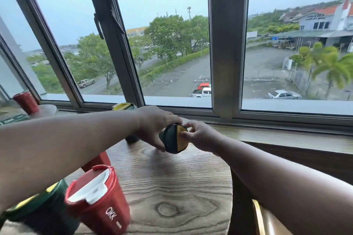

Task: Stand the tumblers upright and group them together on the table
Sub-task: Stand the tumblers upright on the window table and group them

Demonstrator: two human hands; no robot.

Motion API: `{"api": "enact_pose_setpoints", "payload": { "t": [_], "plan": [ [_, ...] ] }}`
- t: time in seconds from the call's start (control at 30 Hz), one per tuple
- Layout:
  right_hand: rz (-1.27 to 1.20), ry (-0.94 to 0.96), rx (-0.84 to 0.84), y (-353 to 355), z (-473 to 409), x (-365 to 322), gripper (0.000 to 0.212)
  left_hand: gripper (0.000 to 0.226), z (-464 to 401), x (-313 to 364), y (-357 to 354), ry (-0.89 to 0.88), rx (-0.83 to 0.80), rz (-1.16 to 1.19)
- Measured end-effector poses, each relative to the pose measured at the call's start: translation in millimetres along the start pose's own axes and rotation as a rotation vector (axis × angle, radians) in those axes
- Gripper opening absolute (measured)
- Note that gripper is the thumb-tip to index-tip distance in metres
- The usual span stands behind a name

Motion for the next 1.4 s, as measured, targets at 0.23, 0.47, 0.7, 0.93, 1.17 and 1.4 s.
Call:
{"api": "enact_pose_setpoints", "payload": {
  "t": [0.23, 0.47, 0.7, 0.93, 1.17, 1.4],
  "plan": [
    [0.023, 0.100, -0.019, 0.6, -3.7, -48.2, 0.019, 0.082, 44.1, -30.3, 6.8, 0.283, 0.069, 0.468],
    [0.142, 0.128, -0.095, -31.0, 0.4, -71.0, 0.045, 0.086, 76.7, -47.4, -8.4, 0.435, -0.009, 0.550],
    [0.189, 0.157, -0.073, -42.9, 20.1, -90.9, 0.029, 0.083, 92.8, -55.9, -16.0, 0.453, 0.010, 0.538],
    [0.194, 0.096, -0.036, -52.5, 10.8, -81.2, 0.071, 0.090, 99.7, -61.5, -18.9, 0.374, 0.026, 0.451],
    [0.389, 0.118, -0.184, -54.8, 20.9, -87.4, 0.131, 0.067, 148.3, -117.7, -6.6, 0.332, 0.209, 0.478],
    [0.316, 0.070, -0.029, -61.8, 24.2, -89.4, 0.119, 0.094, 197.2, -167.3, -29.3, 0.370, 0.223, 0.532]
  ]
}}
Point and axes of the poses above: each hand's wrist, its own z-axis away from the middle knuckle, its own y-axis out of the back of the hand, x = y × z, the point moved 7 cm from there along -z, towards the middle knuckle, and after that the axes turned 12 degrees about x, right-handed, at the moved point
